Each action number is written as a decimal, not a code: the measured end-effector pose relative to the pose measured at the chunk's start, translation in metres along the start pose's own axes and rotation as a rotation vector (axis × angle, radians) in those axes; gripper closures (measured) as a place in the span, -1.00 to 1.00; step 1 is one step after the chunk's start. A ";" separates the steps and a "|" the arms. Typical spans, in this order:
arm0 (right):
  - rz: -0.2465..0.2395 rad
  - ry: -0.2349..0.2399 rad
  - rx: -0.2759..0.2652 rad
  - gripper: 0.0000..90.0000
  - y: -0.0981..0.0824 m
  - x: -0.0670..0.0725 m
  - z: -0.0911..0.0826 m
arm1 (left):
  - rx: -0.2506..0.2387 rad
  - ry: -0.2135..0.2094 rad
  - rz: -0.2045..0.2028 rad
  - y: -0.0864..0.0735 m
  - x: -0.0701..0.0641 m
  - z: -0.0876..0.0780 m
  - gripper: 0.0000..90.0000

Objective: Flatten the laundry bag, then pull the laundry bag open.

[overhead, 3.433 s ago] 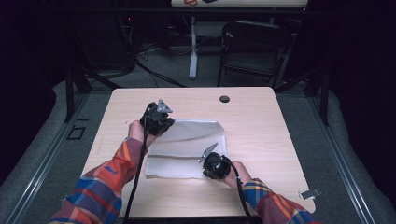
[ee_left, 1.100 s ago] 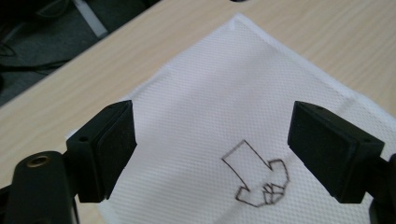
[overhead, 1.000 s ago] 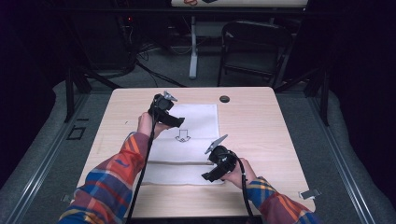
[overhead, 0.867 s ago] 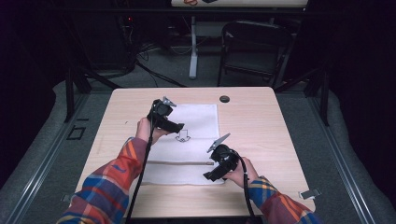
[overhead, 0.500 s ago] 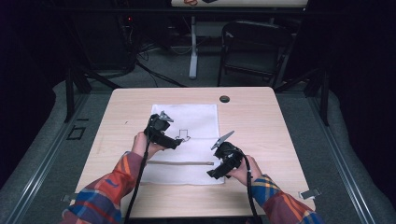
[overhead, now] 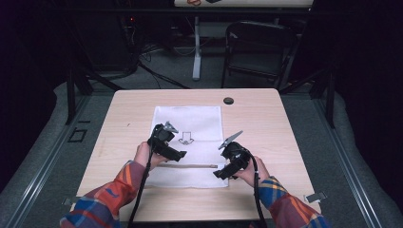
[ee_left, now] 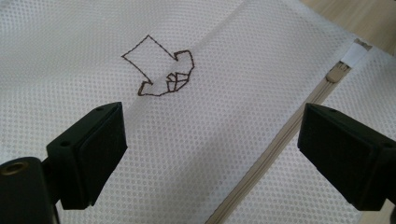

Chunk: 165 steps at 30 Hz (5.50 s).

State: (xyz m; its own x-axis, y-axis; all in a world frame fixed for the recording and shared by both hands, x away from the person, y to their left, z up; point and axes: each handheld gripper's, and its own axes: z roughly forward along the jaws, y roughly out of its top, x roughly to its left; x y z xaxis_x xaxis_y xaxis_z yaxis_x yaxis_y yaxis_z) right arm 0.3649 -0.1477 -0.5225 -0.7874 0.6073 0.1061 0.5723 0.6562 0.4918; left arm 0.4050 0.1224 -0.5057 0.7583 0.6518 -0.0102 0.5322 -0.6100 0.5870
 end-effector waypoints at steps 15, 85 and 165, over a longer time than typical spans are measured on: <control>0.016 -0.022 -0.024 -0.69 -0.003 -0.008 -0.003 | 0.004 -0.045 0.032 -0.002 -0.016 0.012 -0.82; 0.063 -0.039 -0.026 1.00 -0.013 -0.014 0.034 | 0.031 -0.288 0.209 0.018 -0.074 0.087 0.81; -0.069 -0.149 0.044 1.00 -0.004 0.002 0.038 | 0.068 -0.313 0.237 0.005 -0.052 0.073 0.81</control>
State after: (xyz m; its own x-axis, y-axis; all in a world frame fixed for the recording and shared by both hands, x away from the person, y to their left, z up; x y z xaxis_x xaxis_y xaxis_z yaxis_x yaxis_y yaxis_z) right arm 0.3703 -0.1319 -0.5571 -0.7845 0.6175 -0.0571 0.5302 0.7157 0.4545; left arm 0.3953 0.0530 -0.5614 0.9356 0.3271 -0.1332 0.3445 -0.7625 0.5477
